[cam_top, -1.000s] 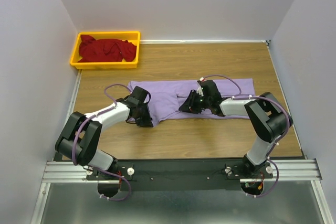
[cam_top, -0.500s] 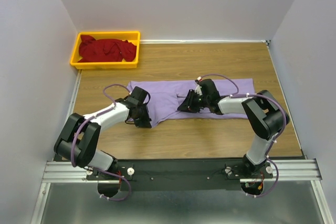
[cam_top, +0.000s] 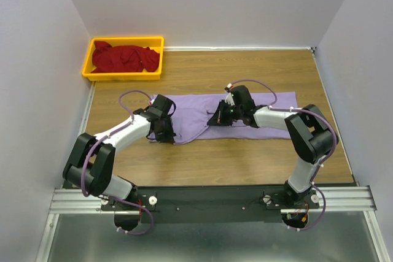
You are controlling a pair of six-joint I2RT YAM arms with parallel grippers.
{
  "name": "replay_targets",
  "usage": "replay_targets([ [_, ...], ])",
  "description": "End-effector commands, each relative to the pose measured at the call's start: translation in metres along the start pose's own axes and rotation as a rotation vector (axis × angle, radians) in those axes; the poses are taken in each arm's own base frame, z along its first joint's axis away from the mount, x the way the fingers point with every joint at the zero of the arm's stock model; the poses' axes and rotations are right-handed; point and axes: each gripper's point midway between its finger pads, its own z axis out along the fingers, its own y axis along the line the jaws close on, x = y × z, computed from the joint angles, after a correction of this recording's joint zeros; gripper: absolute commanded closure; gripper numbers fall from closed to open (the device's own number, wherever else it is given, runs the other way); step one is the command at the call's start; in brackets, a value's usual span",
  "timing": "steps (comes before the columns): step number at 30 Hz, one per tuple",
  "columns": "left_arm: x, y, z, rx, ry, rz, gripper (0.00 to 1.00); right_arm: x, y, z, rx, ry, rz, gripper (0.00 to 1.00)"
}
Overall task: Fold and stack the t-shirts
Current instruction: Fold the tshirt
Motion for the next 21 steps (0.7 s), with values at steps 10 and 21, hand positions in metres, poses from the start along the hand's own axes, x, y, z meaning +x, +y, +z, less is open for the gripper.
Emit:
replay_targets([
  [10, -0.057, 0.013, -0.003, -0.023, -0.08, 0.034, 1.0, -0.037, 0.016, 0.013, 0.063, 0.013, -0.072, 0.96],
  [21, -0.107, 0.025, 0.003, -0.027, -0.122, 0.036, 1.0, -0.058, 0.014, 0.034, 0.095, 0.015, -0.048, 0.93],
])
